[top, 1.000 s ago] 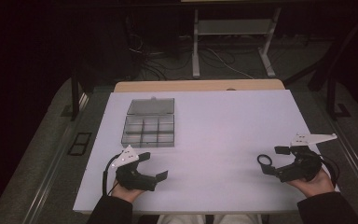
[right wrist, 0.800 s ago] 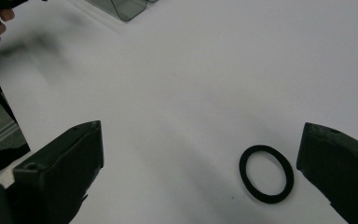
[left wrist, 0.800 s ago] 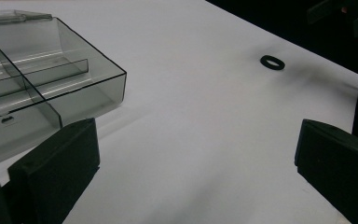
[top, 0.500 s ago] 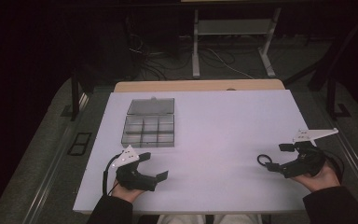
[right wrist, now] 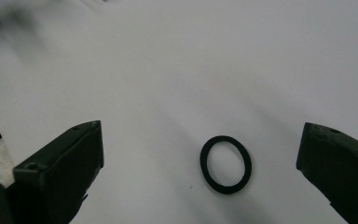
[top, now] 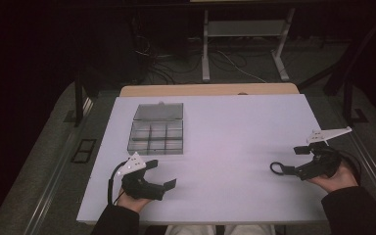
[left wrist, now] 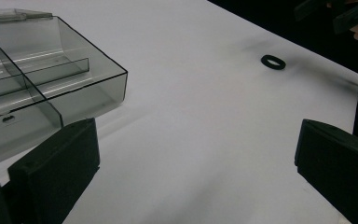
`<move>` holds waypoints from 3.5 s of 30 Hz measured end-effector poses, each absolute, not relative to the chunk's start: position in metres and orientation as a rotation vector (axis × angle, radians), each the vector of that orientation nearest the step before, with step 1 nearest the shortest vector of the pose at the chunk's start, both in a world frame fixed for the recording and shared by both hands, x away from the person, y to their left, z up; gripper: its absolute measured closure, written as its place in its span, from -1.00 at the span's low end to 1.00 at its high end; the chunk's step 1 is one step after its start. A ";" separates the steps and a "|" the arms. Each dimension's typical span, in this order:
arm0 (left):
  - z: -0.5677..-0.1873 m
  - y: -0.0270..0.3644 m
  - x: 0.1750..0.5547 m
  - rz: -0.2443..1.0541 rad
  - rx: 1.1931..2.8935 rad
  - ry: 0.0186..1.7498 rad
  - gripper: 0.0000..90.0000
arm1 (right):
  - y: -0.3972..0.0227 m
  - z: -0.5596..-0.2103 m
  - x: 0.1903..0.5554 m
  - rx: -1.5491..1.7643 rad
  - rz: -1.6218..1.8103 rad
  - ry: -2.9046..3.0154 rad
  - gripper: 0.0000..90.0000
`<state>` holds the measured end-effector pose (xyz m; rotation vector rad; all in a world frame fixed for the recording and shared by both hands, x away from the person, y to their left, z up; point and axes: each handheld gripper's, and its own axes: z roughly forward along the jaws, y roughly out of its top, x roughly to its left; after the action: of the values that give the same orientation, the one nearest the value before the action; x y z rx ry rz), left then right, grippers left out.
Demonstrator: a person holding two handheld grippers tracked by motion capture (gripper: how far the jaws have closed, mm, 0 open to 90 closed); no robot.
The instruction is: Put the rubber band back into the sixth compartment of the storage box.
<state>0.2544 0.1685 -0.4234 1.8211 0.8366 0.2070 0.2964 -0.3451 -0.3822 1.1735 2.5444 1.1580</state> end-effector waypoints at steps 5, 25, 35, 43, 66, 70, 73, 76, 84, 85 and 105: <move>-0.423 0.168 0.254 0.206 1.823 0.836 -1.00 | -0.346 -0.387 0.305 1.190 1.137 2.560 -1.00; -0.424 0.167 0.255 0.203 1.828 0.831 -1.00 | -0.346 -0.402 0.321 1.182 1.066 2.597 -1.00; -0.424 0.167 0.255 0.201 1.832 0.829 -1.00 | -0.348 -0.413 0.328 1.159 1.045 2.663 -0.68; -0.424 0.167 0.255 0.202 1.834 0.826 -1.00 | -0.348 -0.422 0.331 1.134 1.012 2.706 -0.48; -0.424 0.167 0.255 0.200 1.836 0.826 -1.00 | -0.343 -0.431 0.334 1.112 0.920 2.736 0.59; -0.424 0.166 0.255 0.199 1.833 0.825 -1.00 | -0.342 -0.432 0.334 1.119 0.895 2.728 0.71; -0.424 0.166 0.255 0.199 1.834 0.825 -1.00 | -0.342 -0.434 0.335 1.124 0.868 2.728 0.83; -0.424 0.166 0.255 0.199 1.833 0.827 -1.00 | -0.341 -0.434 0.335 1.134 0.859 2.726 0.89; -0.424 0.166 0.255 0.198 1.834 0.826 -1.00 | -0.341 -0.433 0.334 1.148 0.882 2.714 0.91; -0.424 0.166 0.255 0.198 1.833 0.827 -1.00 | -0.342 -0.431 0.334 1.155 0.891 2.710 0.91; -0.425 0.166 0.255 0.195 1.839 0.823 -1.00 | -0.341 -0.420 0.335 1.157 1.032 2.668 0.91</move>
<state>0.2553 0.1659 -0.4247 1.8392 0.8229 0.1953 0.3351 -0.3410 -0.4196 1.1572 2.6684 1.0319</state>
